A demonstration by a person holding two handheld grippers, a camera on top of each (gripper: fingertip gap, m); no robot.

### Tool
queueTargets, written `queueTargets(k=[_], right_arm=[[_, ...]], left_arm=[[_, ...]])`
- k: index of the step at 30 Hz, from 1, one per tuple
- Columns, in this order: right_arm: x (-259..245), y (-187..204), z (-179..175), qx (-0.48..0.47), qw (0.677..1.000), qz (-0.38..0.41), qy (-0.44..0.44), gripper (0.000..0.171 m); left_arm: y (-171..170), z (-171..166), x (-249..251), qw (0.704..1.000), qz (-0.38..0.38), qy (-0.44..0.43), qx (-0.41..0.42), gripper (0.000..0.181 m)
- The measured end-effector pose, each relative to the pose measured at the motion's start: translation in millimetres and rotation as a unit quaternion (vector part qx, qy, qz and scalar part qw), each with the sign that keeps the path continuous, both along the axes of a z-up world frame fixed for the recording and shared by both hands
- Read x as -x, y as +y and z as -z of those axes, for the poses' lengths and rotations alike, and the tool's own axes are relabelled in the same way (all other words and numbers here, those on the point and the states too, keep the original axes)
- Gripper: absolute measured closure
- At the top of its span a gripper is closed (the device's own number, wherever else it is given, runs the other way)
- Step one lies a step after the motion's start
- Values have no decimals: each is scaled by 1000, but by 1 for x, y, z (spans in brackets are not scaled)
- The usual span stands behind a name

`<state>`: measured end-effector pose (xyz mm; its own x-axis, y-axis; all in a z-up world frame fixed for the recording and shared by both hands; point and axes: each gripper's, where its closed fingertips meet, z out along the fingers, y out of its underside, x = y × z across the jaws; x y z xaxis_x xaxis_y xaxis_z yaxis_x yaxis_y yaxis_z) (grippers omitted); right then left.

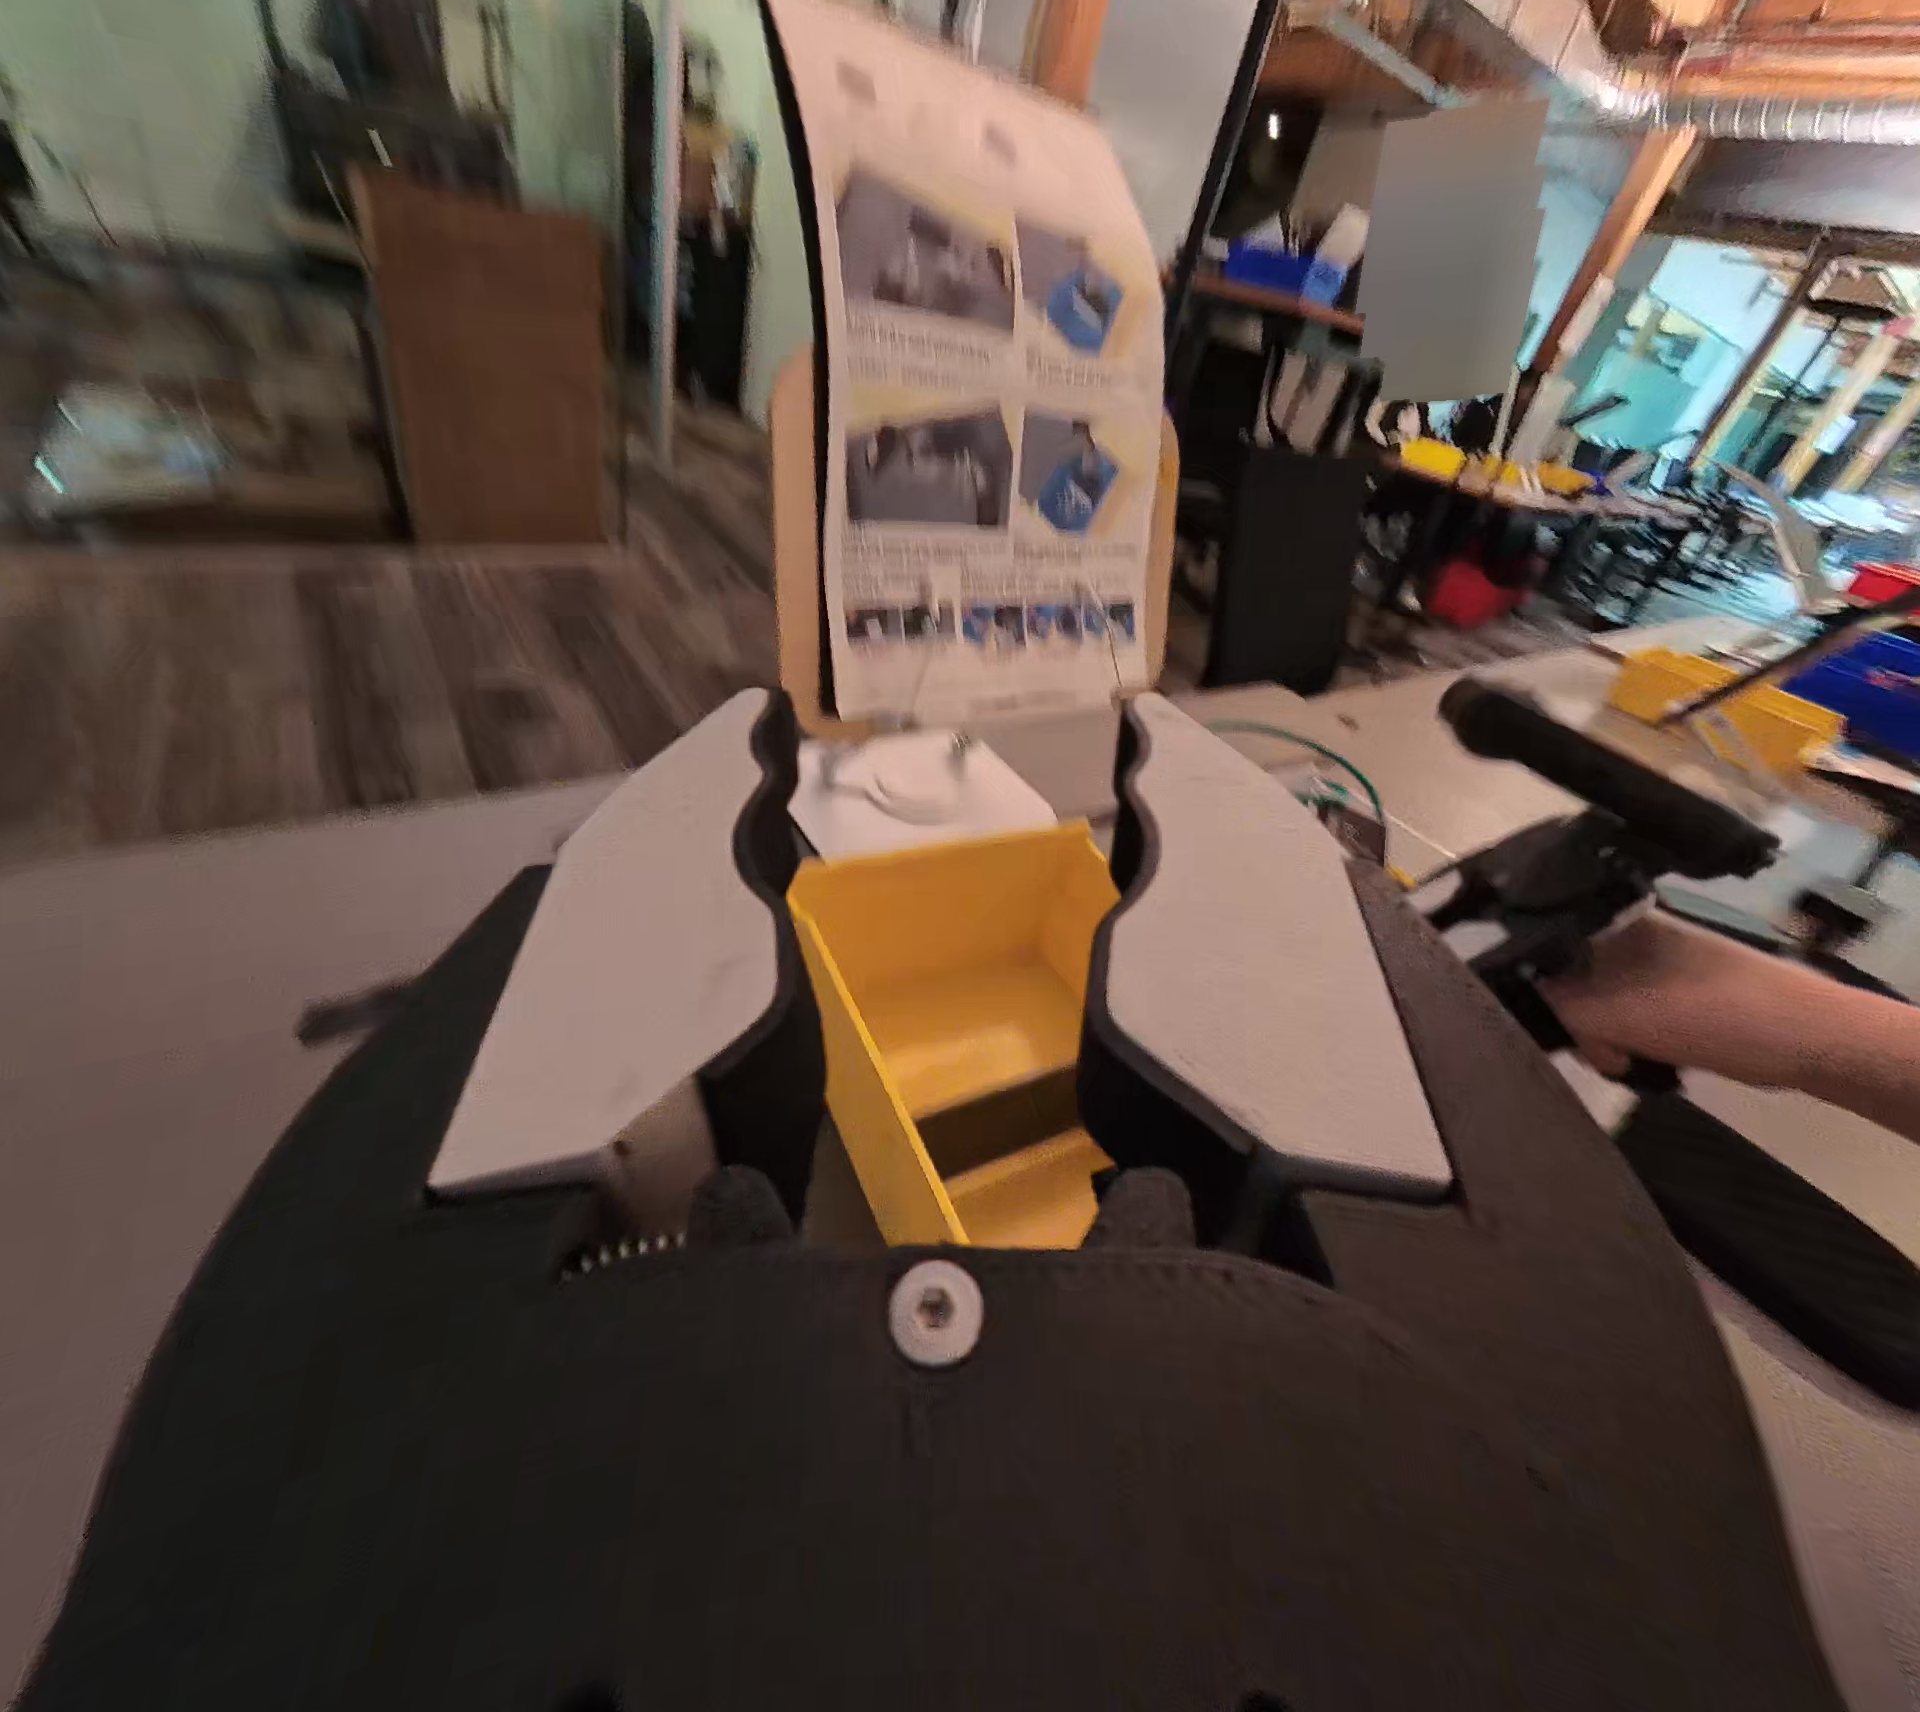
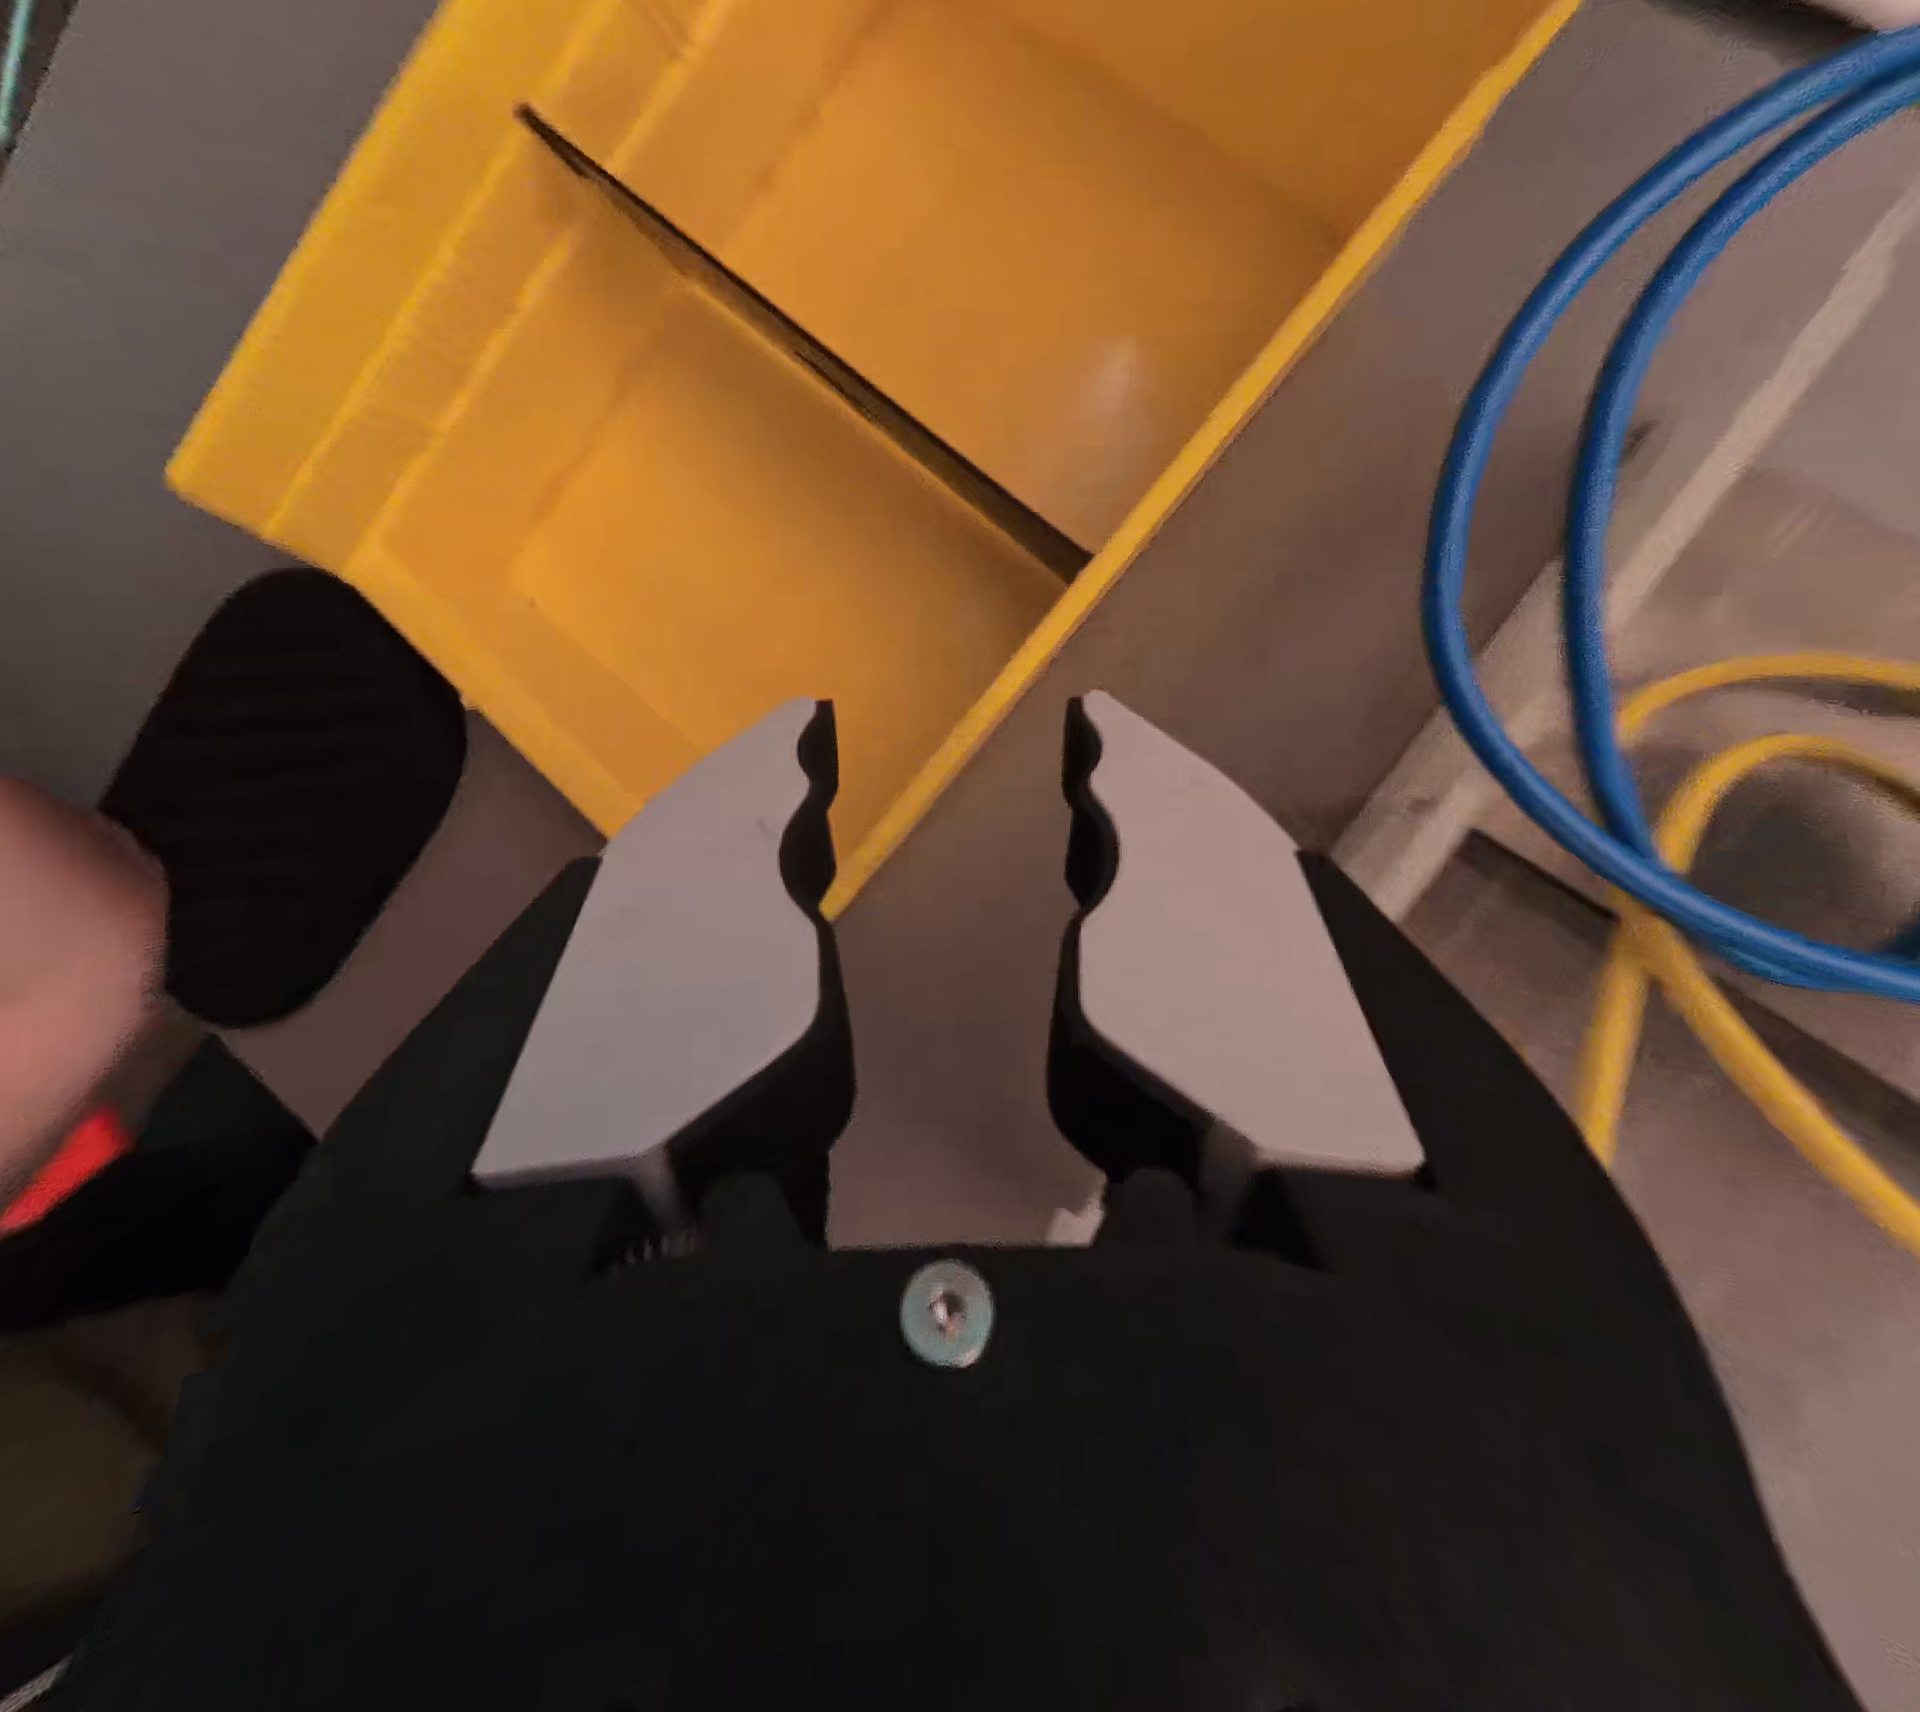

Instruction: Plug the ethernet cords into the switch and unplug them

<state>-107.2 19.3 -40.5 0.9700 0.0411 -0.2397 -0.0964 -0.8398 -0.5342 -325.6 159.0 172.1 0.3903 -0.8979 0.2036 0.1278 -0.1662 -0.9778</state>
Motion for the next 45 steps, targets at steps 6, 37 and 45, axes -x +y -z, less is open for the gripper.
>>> queueTargets(k=[6,37,45], right_arm=[[14,14,60,153,987,44,17,122],[-114,-106,-112,97,989,23,108,166],[-296,-241,-88,95,968,231,36,166]], left_arm=[[-13,-28,-6,992,-20,-73,-99,109],[-75,-13,-41,950,280,-93,97,62],[-122,118,-195,939,267,181,117,62]])
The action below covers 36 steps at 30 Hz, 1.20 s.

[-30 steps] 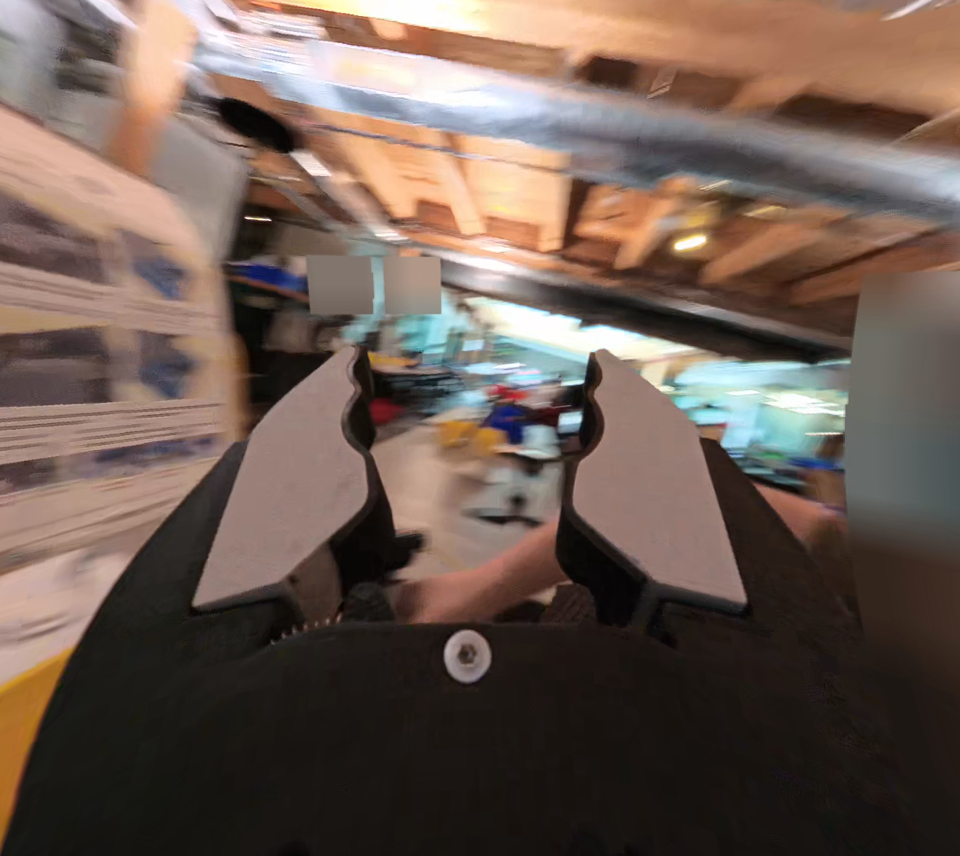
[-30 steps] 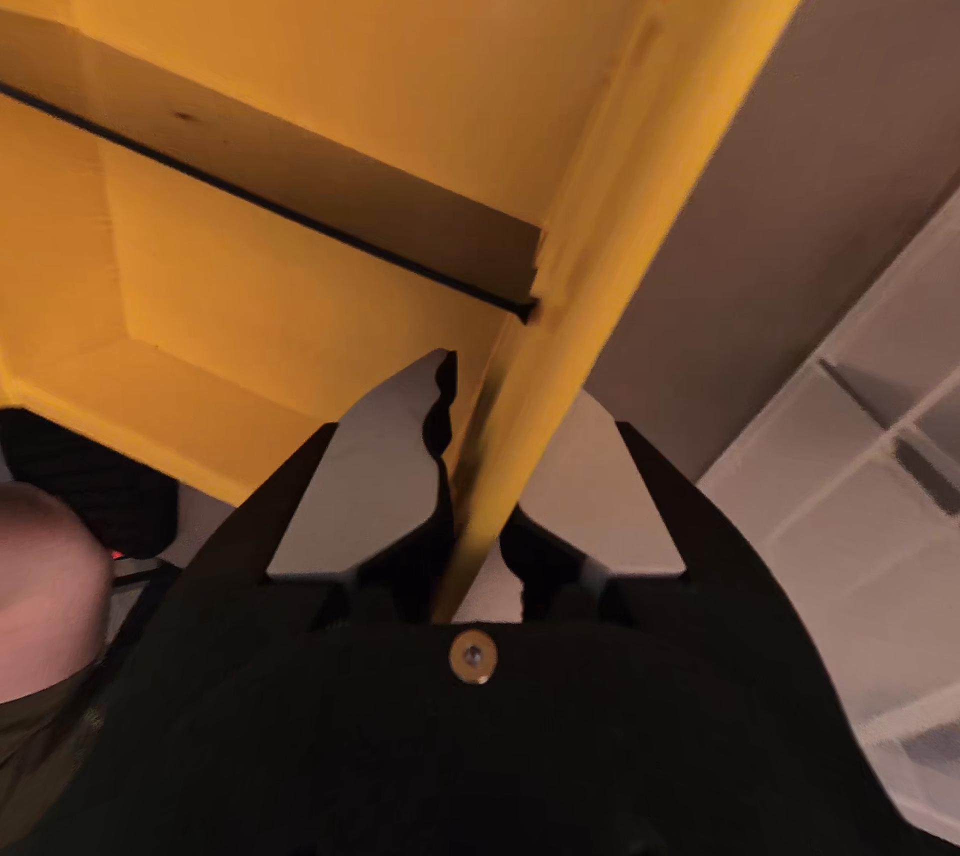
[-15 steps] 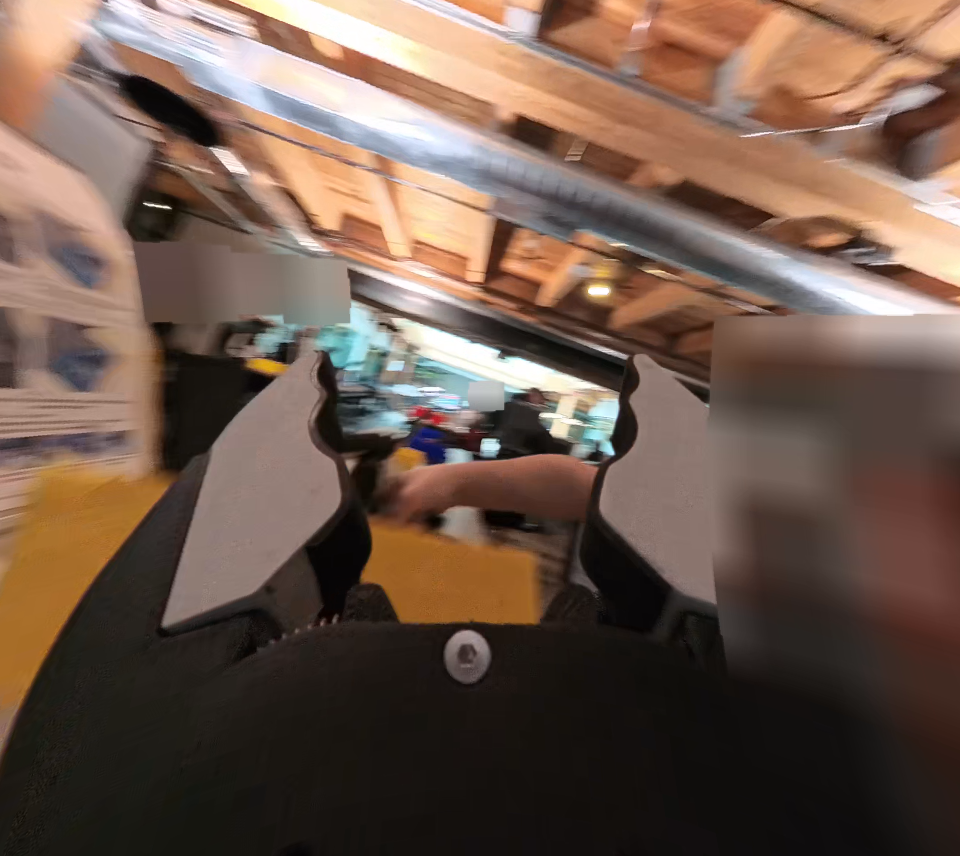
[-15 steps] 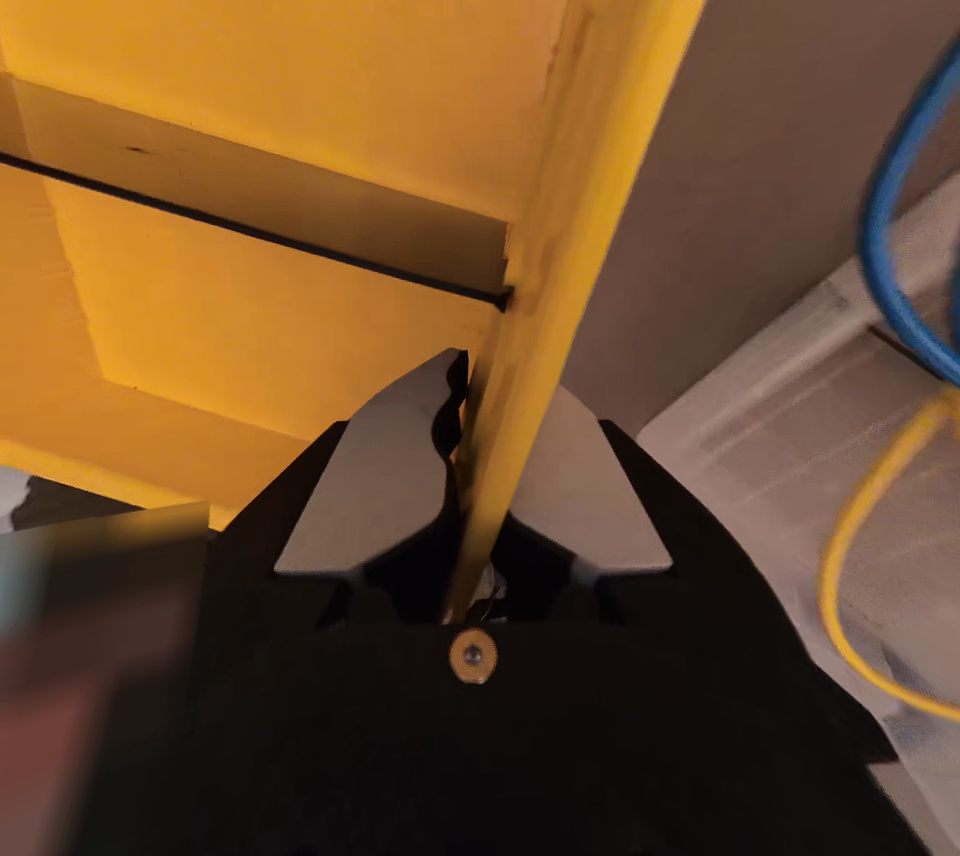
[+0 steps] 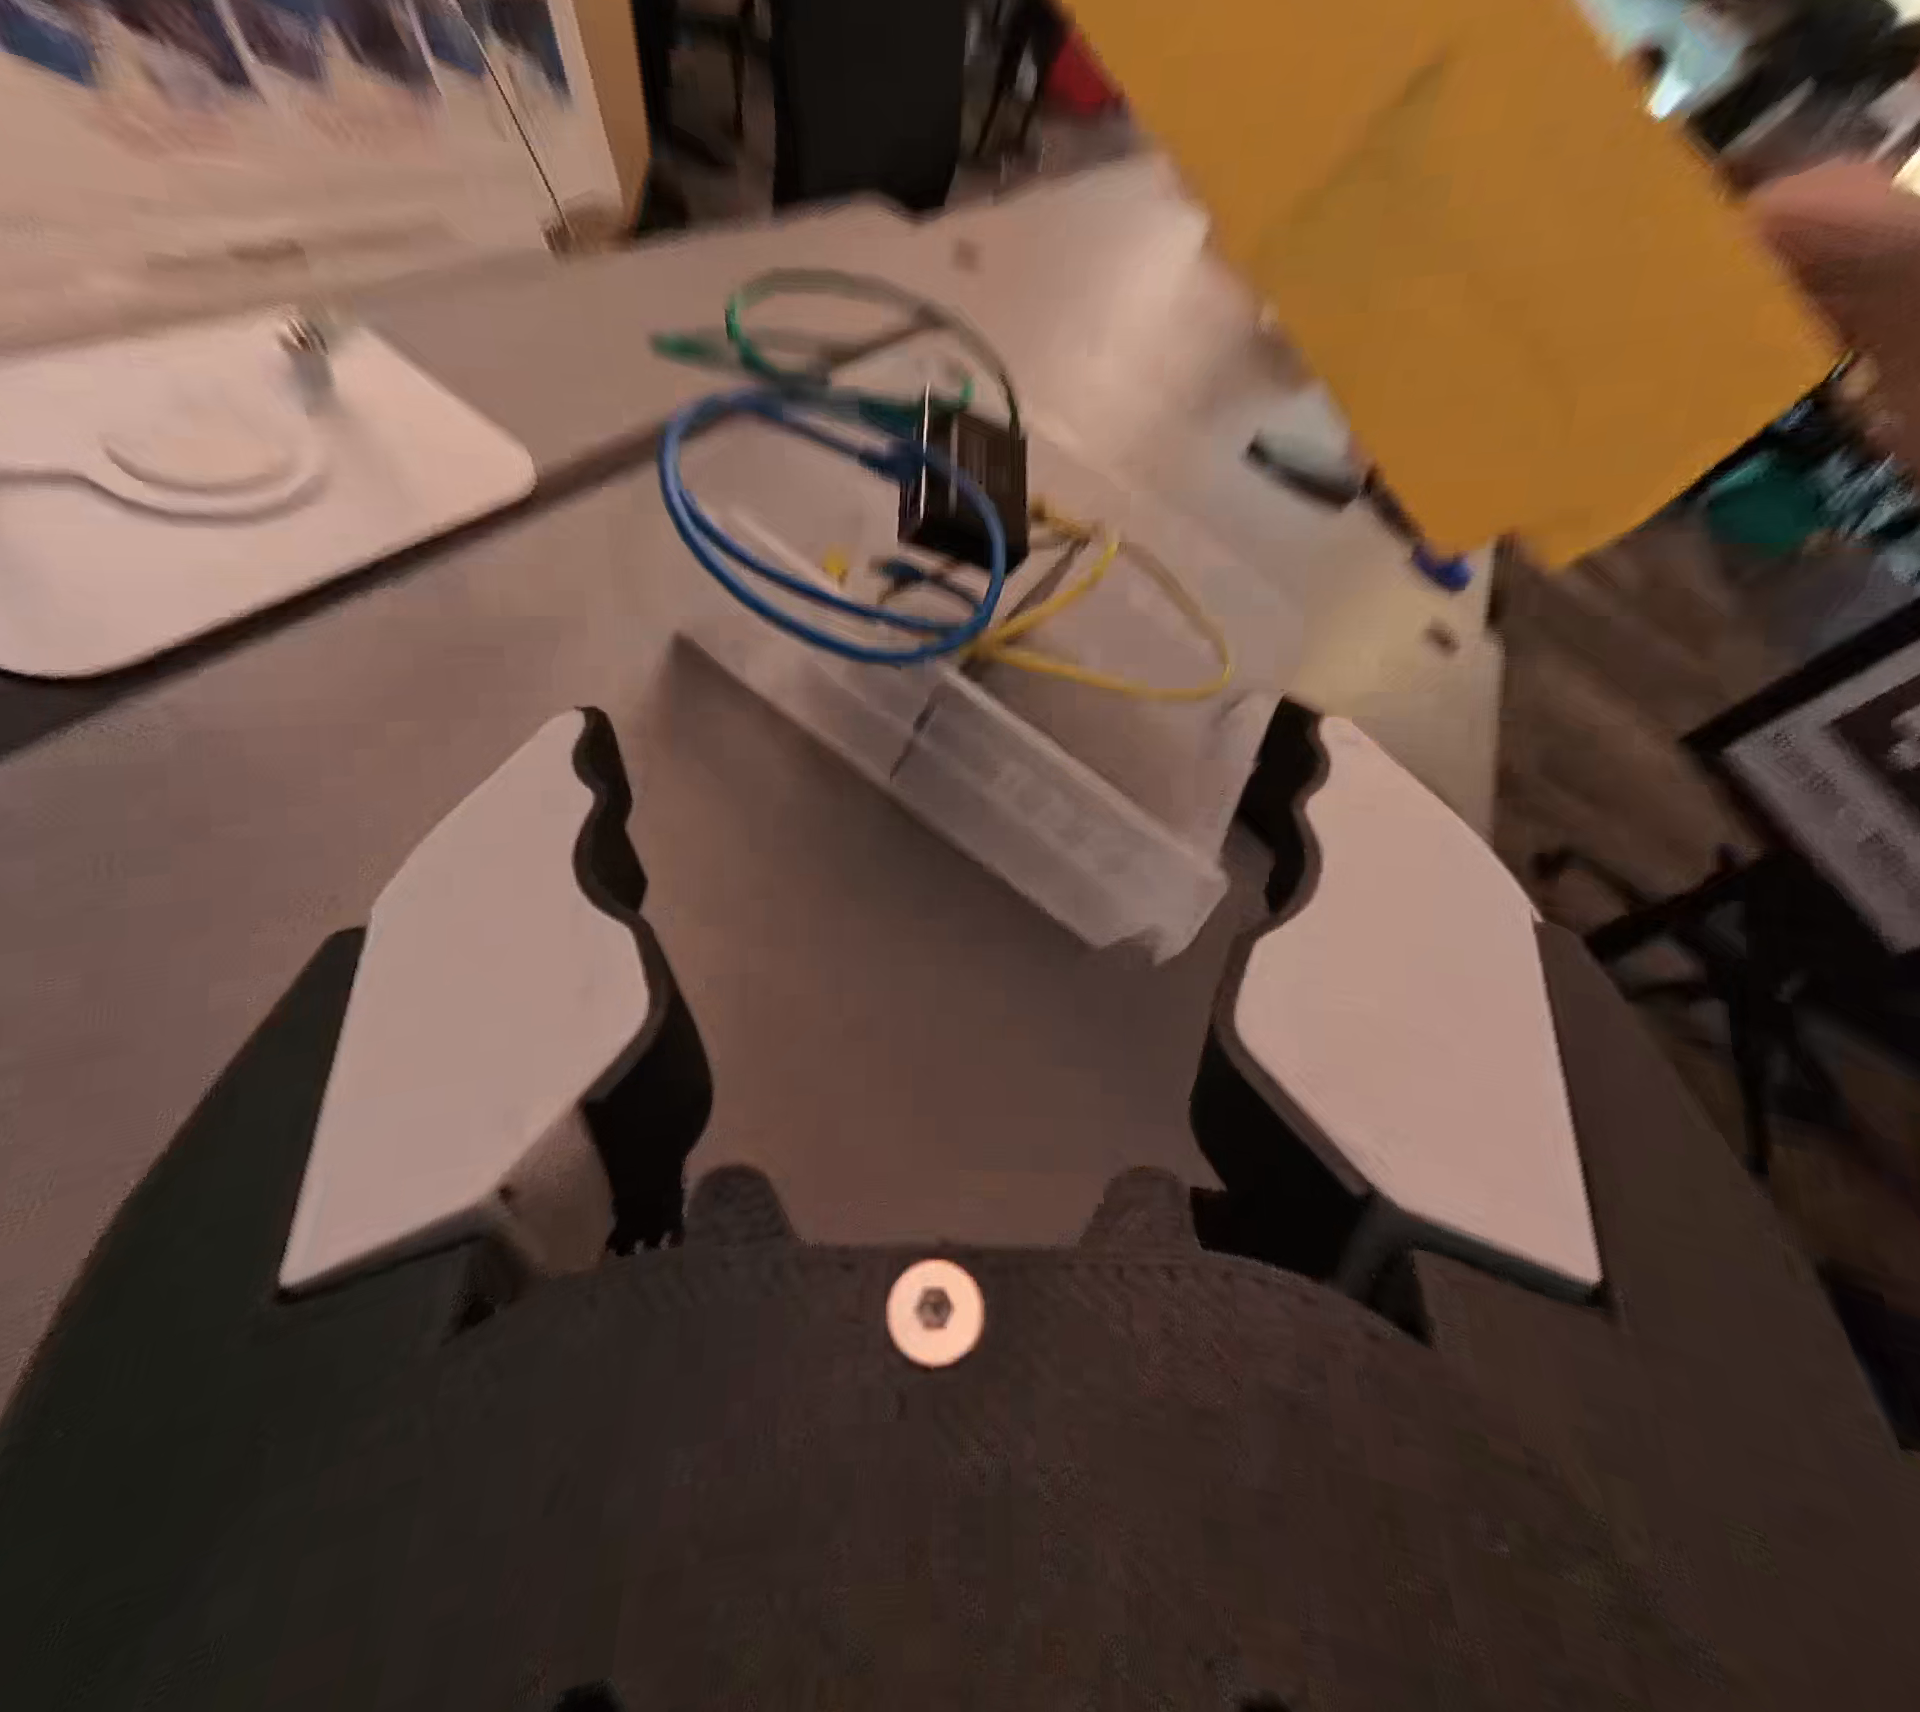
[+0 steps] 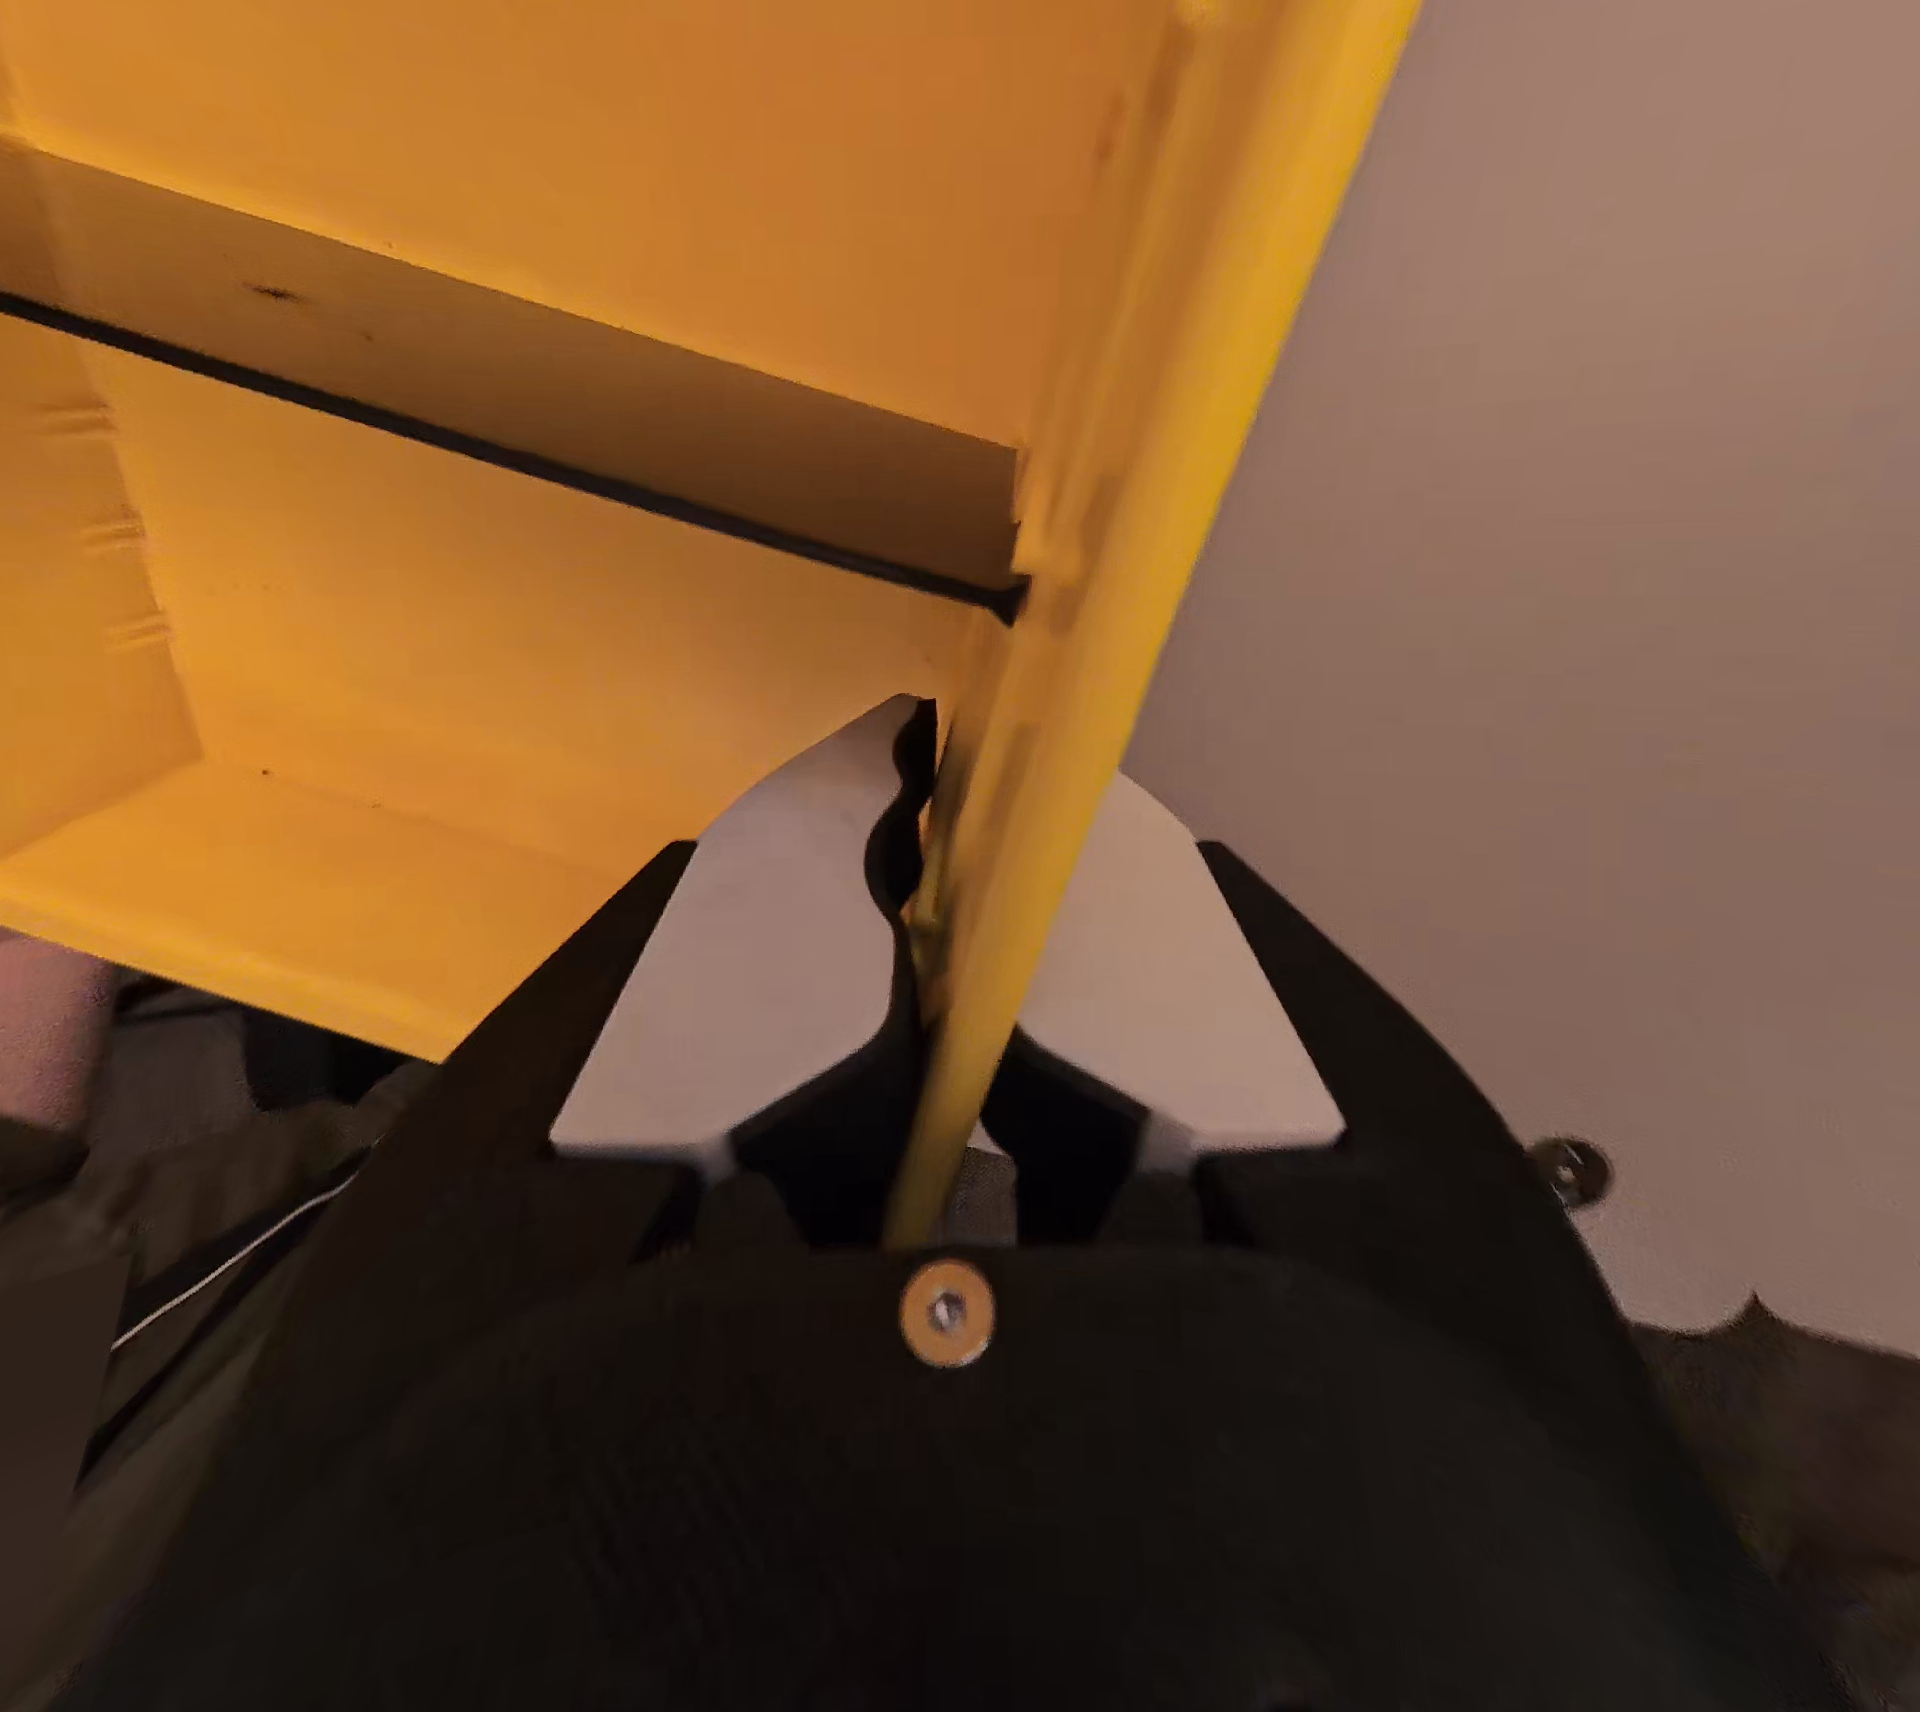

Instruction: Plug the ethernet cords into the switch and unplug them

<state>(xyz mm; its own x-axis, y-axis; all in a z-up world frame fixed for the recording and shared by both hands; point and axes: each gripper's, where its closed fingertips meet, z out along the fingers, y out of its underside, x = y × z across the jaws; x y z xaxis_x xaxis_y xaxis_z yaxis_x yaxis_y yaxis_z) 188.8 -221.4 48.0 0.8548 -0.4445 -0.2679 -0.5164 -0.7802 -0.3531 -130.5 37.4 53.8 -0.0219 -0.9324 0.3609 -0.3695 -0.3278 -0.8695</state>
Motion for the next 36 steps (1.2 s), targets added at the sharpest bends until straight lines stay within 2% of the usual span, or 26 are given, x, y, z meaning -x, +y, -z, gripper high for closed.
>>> queueTargets(k=[2,4,8,10,13,14,15,16,18,19,21,22,23,28,31,33,36], right_arm=[[-29,-30,16,9,999,43,0,166],[-52,-56,34,17,997,79,-2,166],[-83,-90,74,31,991,128,-3,166],[-91,-98,94,40,989,144,2,166],[-95,-105,122,51,986,157,20,166],[-94,-105,129,53,986,158,28,167],[-92,-104,134,48,984,162,49,166],[-91,-102,139,44,984,164,59,166],[-90,-98,145,35,983,165,69,167],[-91,-95,146,31,983,166,69,167],[-90,-89,147,24,983,168,68,167],[-89,-86,146,24,983,168,66,167],[-88,-84,146,25,984,165,64,167],[-76,-72,141,29,988,140,55,166],[-68,-64,142,32,990,126,55,165],[-64,-59,145,35,991,121,55,165],[-58,-51,151,43,991,111,58,165]], left_arm=[[-21,27,-26,999,23,34,-21,62],[-47,40,-49,998,41,26,-34,62],[-77,74,-81,998,27,52,-17,55],[-85,99,-92,995,30,91,-18,53],[-84,140,-100,981,39,165,-92,52],[-85,143,-102,980,47,172,-88,47],[-83,145,-103,980,48,177,-81,50],[-79,145,-102,979,48,181,-82,60],[-71,146,-101,978,46,185,-85,60],[-75,145,-100,979,60,183,-66,69],[-94,142,-96,976,116,185,2,114],[-98,141,-94,972,128,194,29,125],[-97,142,-91,969,134,202,40,127],[-73,140,-60,951,163,256,62,144],[-34,136,-29,942,147,298,40,161],[-9,136,-6,935,129,324,61,165],[49,136,20,944,44,326,37,172]])
